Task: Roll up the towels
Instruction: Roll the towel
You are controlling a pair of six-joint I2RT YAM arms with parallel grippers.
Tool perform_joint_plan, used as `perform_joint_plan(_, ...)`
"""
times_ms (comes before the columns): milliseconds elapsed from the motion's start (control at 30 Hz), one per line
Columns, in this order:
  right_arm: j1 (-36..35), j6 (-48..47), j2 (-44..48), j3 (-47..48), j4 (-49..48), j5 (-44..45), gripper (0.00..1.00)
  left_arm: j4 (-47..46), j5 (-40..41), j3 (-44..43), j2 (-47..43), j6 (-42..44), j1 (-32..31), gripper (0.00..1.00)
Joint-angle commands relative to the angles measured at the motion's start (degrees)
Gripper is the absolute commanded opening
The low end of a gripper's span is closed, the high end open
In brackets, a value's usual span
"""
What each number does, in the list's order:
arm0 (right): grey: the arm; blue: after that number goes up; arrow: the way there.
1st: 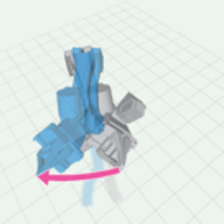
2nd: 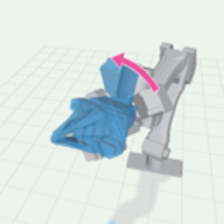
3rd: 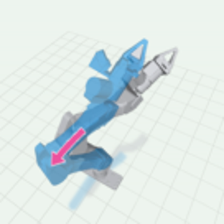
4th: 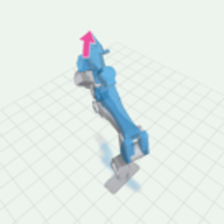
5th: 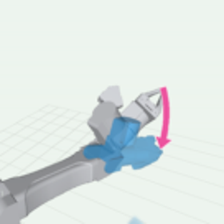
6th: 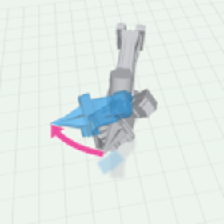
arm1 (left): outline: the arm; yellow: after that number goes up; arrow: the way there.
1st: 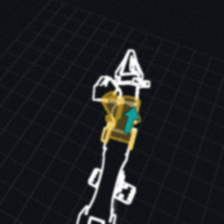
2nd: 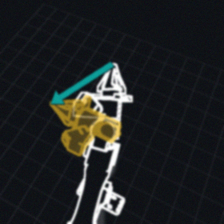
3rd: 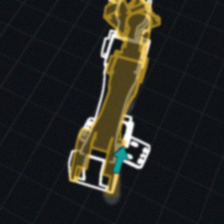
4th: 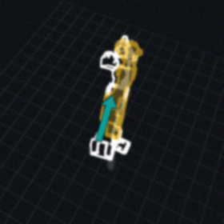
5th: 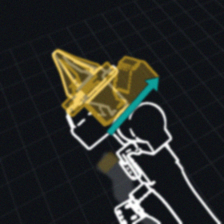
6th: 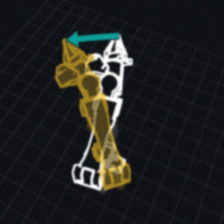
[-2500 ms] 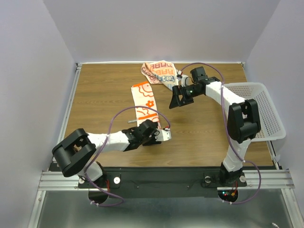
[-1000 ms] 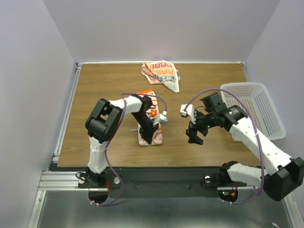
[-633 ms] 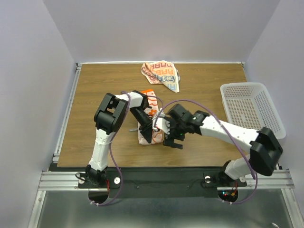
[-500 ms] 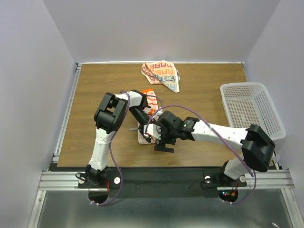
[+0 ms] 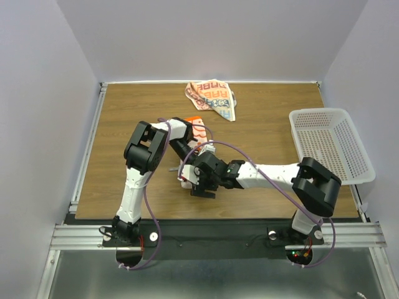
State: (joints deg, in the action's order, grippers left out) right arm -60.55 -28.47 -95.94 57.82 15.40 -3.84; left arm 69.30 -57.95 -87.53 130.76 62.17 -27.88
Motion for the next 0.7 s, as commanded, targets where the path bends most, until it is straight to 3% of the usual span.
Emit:
perform_joint_plan(0,-0.4,0.4,-0.6,1.4,-4.5,0.0,0.78,-6.4,6.7,-1.2,1.8,4.2,0.9,0.3)
perform_joint_plan(167,0.1,1.3,-2.2,-0.3,-6.3,-2.5,0.5,-7.0,5.9,-0.6,0.7,3.7,1.0,0.33)
perform_joint_plan(367,4.7,3.7,-2.6,-1.5,-6.3,-12.4,0.38,-7.8,4.7,1.0,-3.7,2.7,1.0,0.36)
perform_joint_plan(400,5.7,3.2,-2.2,-1.7,-6.0,-15.0,0.31,-7.5,4.3,1.4,-4.6,2.7,1.0,0.39)
perform_joint_plan(667,8.0,3.2,-1.5,-1.2,-2.3,-24.8,0.08,-6.3,3.1,1.3,-11.0,2.7,3.0,0.49)
